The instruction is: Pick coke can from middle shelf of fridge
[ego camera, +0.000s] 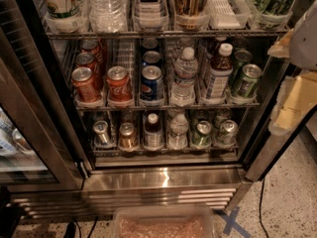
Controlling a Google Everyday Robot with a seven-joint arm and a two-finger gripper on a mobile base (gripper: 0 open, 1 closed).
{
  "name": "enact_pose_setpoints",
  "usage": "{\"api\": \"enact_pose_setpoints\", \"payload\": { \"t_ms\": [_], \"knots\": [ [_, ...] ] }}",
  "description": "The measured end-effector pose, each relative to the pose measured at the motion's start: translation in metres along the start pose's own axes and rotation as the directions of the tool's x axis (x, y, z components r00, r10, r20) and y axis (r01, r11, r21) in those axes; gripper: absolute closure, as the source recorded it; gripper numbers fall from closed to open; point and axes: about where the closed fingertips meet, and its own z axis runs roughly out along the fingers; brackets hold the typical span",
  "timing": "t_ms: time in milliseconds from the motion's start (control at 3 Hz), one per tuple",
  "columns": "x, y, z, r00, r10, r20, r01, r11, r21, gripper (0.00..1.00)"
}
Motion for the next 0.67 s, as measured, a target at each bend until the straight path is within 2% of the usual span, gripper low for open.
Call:
{"api": "enact_pose_setpoints", "payload": {
  "t_ms": [333, 667],
  "knots": [
    [0.0, 0.0, 0.0, 1.0, 0.0, 0.0, 0.0, 1.0, 0.0, 0.0],
    [-0.012, 0.005, 0.01, 0.998, 0.036, 0.05, -0.035, 0.9993, -0.014, 0.0]
  ]
}}
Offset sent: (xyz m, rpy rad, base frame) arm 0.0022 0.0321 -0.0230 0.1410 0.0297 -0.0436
